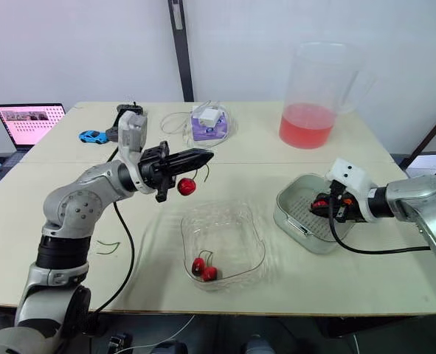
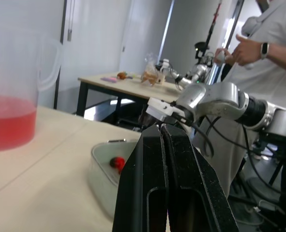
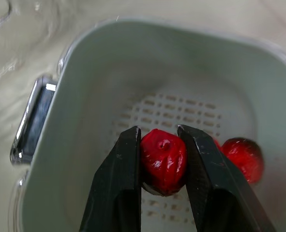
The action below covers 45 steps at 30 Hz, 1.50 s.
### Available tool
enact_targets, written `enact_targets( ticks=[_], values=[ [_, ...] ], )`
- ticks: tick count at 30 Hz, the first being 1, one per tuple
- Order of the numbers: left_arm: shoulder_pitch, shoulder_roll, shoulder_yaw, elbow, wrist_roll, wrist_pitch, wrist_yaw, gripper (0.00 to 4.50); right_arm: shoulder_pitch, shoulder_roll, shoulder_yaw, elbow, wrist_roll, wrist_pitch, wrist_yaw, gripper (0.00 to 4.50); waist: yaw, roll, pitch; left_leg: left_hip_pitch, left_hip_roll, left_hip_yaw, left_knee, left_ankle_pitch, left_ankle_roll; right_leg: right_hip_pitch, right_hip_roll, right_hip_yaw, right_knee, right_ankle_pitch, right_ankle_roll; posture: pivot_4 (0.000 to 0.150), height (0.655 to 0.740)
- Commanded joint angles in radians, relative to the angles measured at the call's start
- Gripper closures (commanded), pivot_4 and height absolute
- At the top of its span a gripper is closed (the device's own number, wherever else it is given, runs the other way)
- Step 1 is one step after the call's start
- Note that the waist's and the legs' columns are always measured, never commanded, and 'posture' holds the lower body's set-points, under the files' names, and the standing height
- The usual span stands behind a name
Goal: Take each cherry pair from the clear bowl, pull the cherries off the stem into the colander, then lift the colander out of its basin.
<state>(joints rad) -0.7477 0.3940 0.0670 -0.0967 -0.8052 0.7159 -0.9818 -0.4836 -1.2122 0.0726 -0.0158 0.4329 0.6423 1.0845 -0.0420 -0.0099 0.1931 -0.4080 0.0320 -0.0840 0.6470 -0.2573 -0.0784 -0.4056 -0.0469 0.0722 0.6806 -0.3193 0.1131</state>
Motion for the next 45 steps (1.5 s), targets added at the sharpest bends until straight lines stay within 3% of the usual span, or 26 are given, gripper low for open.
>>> enact_targets(
  ticks=[1, 7, 8, 15, 20, 24, 31, 43, 44, 45],
  values=[
    [0.008, 0.012, 0.007, -0.046, -0.002, -0.014, 0.007, 4.5, -0.025, -0.023, -0.037, 0.008, -0.026, -0.002, 0.035, 2.73, 0.0, 0.0, 0.0, 0.0, 0.0, 0.0, 0.0, 0.0, 0.0, 0.0, 0.0, 0.0, 0.0, 0.0, 0.0, 0.15, 0.7332],
    [0.009, 0.01, 0.007, -0.046, -0.01, -0.011, 0.009, 4.5, -0.052, -0.047, -0.092, 0.009, -0.019, 0.029, 0.085, 0.09, 0.0, 0.0, 0.0, 0.0, 0.0, 0.0, 0.0, 0.0, 0.0, 0.0, 0.0, 0.0, 0.0, 0.0, 0.0, 0.15, 0.7332],
    [0.008, 0.008, 0.007, -0.045, -0.012, -0.012, 0.007, 4.5, -0.052, -0.053, -0.108, 0.002, -0.009, 0.042, 0.093, 0.03, 0.0, 0.0, 0.0, 0.0, 0.0, 0.0, 0.0, 0.0, 0.0, 0.0, 0.0, 0.0, 0.0, 0.0, 0.0, 0.15, 0.7332],
    [-0.002, -0.003, 0.001, -0.035, -0.022, -0.011, -0.002, 4.5, -0.043, -0.021, -0.262, -0.132, 0.154, 0.223, 0.093, 0.03, 0.0, 0.0, 0.0, 0.0, 0.0, 0.0, 0.0, 0.0, 0.0, 0.0, 0.0, 0.0, 0.0, 0.0, 0.0, 0.15, 0.7332],
    [-0.032, -0.017, -0.004, -0.013, -0.035, -0.007, -0.016, 4.5, -0.081, 0.251, -0.367, -0.323, 0.425, 0.396, -0.114, 0.03, -0.001, -0.002, 0.0, 0.001, 0.0, -0.001, 0.0, 0.0, 0.0, 0.002, 0.001, 0.0, 0.001, 0.0, 0.0, 0.15, 0.7332],
    [-0.05, -0.021, -0.015, 0.004, -0.033, -0.002, -0.038, 4.5, -0.077, 0.515, -0.335, -0.438, 0.575, 0.462, -0.348, 0.03, 0.0, -0.002, 0.0, 0.0, 0.0, -0.001, 0.0, 0.0, -0.001, 0.001, 0.0, -0.001, 0.001, 0.0, 0.0, 0.15, 0.7332],
    [-0.065, -0.033, -0.022, 0.001, -0.034, 0.006, -0.038, 4.5, -0.103, 0.789, -0.229, -0.486, 0.635, 0.452, -0.593, 0.03, -0.002, -0.001, 0.0, 0.0, 0.0, -0.001, 0.0, 0.0, -0.001, 0.001, 0.0, -0.001, 0.001, 0.0, 0.0, 0.15, 0.7332],
    [-0.06, -0.033, -0.013, -0.015, -0.036, 0.019, -0.027, 4.5, -0.135, 0.887, -0.126, -0.446, 0.605, 0.404, -0.668, 0.03, -0.003, -0.001, 0.0, 0.0, 0.0, -0.002, 0.0, 0.0, 0.0, 0.001, 0.0, -0.001, 0.002, 0.0, 0.0, 0.15, 0.7332],
    [-0.059, -0.031, -0.013, -0.014, -0.035, 0.019, -0.027, 4.5, -0.136, 0.89, -0.126, -0.444, 0.607, 0.402, -0.67, 0.63, -0.003, -0.001, 0.0, 0.0, 0.0, -0.002, 0.0, 0.0, 0.0, 0.001, 0.0, -0.001, 0.001, 0.0, 0.0, 0.15, 0.7332],
    [-0.06, -0.03, -0.012, -0.012, -0.034, 0.019, -0.028, 4.5, -0.136, 0.889, -0.123, -0.443, 0.608, 0.4, -0.668, 0.9, -0.003, -0.001, 0.0, 0.0, 0.0, -0.002, 0.0, 0.0, 0.0, 0.001, 0.0, -0.001, 0.001, 0.0, 0.0, 0.15, 0.7332]
  ],
)
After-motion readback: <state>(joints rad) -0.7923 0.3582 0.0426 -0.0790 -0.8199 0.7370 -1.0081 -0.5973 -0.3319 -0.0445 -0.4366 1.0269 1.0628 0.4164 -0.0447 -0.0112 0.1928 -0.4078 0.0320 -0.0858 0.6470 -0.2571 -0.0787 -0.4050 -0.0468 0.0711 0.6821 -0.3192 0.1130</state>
